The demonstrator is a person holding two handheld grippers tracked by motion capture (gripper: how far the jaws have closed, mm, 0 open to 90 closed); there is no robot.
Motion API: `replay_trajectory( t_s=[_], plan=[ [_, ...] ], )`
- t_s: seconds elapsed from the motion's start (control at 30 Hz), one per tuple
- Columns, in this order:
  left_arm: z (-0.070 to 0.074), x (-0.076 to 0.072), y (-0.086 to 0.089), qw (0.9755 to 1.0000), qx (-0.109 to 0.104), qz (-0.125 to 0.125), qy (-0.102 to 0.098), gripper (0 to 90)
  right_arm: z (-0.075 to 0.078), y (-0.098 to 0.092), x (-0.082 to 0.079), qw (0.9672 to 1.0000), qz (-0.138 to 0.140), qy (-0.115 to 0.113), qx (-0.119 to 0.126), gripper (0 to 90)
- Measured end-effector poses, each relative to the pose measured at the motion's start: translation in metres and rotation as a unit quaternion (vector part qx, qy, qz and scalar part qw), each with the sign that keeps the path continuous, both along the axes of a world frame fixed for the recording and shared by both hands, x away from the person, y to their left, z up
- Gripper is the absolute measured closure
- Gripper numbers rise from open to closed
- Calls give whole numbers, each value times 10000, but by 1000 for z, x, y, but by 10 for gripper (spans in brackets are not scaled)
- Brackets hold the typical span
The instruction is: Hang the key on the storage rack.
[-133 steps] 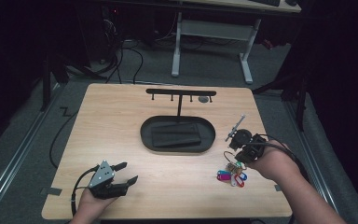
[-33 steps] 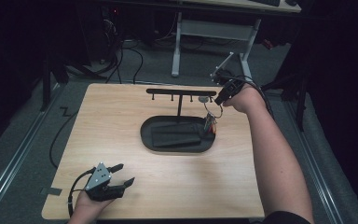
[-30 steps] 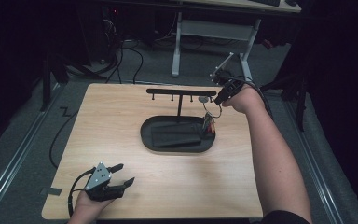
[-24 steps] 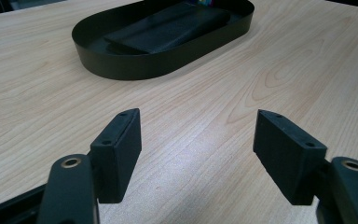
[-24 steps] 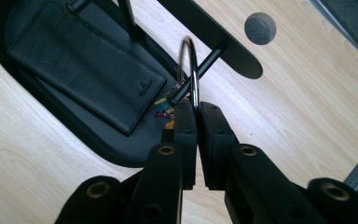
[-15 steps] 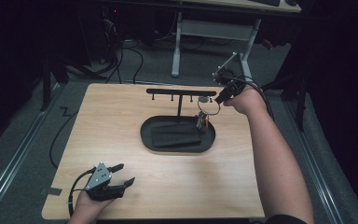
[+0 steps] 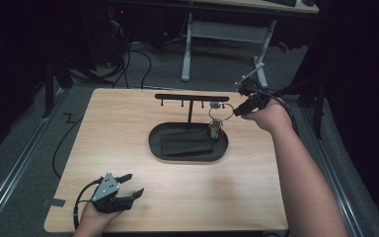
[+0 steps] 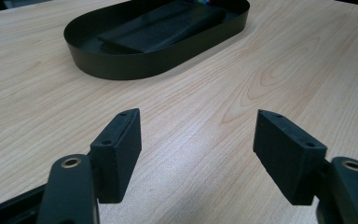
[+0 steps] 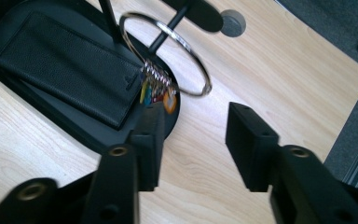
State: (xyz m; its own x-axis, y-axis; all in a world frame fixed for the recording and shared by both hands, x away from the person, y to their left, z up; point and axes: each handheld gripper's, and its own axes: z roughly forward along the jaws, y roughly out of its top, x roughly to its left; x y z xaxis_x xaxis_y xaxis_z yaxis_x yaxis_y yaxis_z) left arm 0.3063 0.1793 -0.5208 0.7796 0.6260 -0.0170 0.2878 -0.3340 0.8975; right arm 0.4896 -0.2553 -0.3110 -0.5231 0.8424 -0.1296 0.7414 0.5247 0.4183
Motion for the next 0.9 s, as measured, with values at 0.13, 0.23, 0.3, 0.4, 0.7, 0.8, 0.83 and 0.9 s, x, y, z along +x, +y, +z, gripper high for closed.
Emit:
replay_trajectory(
  t_s=[0.13,0.23,0.3,0.4,0.7,0.8,0.83,0.9],
  plan=[
    [0,1,-1,10000,-9,-15,23,329,-6,-5,-11,9999,-74,-87,55,450],
    [-1,0,-2,10000,9,-46,10,329,-11,-9,-19,9997,-165,-150,89,399],
    [-1,1,-3,10000,19,-70,19,328,-14,-14,-26,9995,-194,-210,149,365],
    [-1,1,-4,10000,29,-83,36,328,-16,-17,-35,9992,-214,-271,183,326],
    [-1,2,-8,9998,83,-155,19,327,-40,-35,-66,9974,-338,-387,500,235],
    [-2,2,-10,9998,100,-185,26,326,-53,-38,-77,9965,-401,-522,516,214],
    [-2,1,-10,9997,114,-192,23,326,-57,-39,-80,9962,-429,-563,516,213],
    [-2,2,-10,9998,117,-188,28,326,-67,-40,-87,9948,-491,-649,611,202]
  ],
)
